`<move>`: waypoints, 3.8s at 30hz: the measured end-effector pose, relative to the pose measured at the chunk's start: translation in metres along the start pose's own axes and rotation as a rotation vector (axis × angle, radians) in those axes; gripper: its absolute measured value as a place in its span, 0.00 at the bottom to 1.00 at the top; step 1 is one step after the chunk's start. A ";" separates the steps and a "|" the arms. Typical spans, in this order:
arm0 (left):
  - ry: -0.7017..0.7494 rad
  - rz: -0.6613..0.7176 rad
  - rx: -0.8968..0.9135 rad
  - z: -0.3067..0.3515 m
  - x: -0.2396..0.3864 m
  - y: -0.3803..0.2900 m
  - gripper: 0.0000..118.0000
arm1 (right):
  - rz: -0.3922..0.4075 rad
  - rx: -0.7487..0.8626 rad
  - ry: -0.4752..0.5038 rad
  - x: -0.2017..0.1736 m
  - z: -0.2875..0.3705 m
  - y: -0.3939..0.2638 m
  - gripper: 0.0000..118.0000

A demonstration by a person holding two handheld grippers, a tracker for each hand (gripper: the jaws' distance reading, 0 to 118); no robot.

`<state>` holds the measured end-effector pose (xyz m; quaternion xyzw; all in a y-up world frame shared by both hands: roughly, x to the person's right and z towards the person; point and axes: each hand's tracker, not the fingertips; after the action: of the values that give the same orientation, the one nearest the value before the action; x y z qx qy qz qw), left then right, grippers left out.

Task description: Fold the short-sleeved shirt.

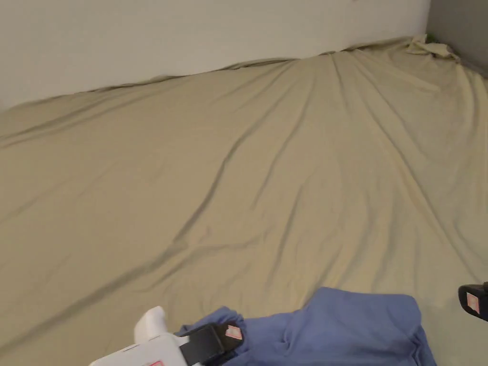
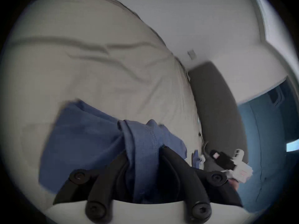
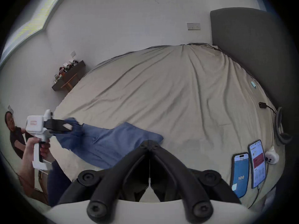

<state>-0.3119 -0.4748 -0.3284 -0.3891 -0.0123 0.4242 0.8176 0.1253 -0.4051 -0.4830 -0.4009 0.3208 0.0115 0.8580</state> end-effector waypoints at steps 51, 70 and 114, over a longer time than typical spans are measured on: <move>0.261 -0.289 -0.063 0.030 -0.065 0.022 1.00 | 0.050 -0.043 0.062 -0.026 -0.007 0.003 0.02; -0.227 0.149 -0.078 -0.044 -0.126 0.016 0.13 | -0.004 -0.104 0.109 -0.024 -0.022 0.002 0.02; -0.185 -0.175 -0.101 -0.102 0.068 -0.031 0.90 | -0.020 -0.211 0.060 0.000 -0.041 -0.025 0.03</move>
<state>-0.2112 -0.5012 -0.4010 -0.3866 -0.1429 0.3842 0.8261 0.1104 -0.4504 -0.4850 -0.4923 0.3395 0.0244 0.8012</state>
